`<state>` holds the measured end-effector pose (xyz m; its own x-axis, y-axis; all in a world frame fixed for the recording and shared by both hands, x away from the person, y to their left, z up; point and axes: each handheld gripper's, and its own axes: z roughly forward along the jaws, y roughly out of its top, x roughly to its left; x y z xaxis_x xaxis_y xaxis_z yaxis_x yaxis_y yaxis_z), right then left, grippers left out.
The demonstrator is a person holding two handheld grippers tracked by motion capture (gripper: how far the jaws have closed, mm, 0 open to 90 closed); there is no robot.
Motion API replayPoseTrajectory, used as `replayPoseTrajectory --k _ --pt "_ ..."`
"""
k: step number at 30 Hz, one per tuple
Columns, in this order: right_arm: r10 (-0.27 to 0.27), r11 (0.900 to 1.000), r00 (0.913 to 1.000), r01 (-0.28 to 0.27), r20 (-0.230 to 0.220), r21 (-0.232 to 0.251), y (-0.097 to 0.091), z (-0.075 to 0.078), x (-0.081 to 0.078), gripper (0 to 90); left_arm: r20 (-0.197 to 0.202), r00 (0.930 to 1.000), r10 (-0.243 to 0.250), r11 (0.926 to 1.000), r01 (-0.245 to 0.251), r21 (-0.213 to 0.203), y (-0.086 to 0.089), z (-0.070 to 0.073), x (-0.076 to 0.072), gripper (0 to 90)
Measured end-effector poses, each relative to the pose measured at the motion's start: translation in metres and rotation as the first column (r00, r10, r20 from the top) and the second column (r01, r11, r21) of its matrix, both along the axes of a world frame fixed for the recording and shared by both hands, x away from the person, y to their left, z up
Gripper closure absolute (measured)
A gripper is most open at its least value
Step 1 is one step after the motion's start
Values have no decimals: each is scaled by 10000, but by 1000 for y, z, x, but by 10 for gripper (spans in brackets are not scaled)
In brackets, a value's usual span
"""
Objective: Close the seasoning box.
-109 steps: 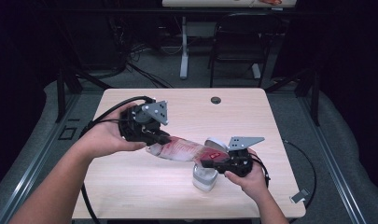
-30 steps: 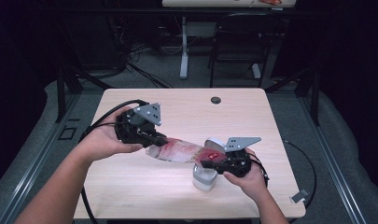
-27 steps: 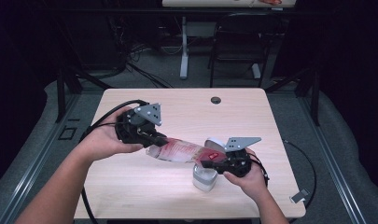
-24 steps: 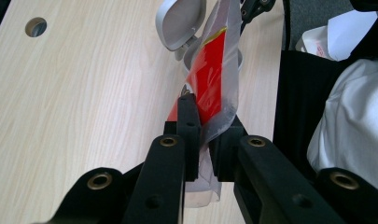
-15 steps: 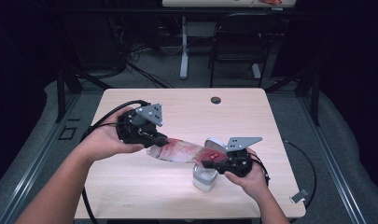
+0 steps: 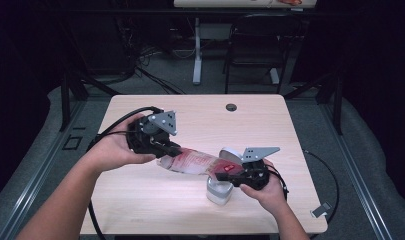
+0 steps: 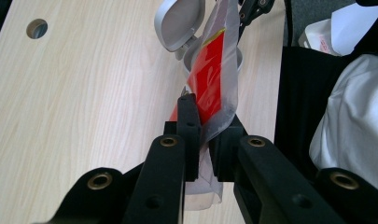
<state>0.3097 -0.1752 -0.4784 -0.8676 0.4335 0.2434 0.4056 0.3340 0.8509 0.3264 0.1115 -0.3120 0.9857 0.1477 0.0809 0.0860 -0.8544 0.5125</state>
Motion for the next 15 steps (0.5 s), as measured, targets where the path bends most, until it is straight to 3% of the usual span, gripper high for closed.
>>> replayPoseTrajectory --k 15 --pt "-11 10000 10000 11 -22 8 0 -1 0 834 -5 10000 -9 10000 9 46 -1 0 0 845"
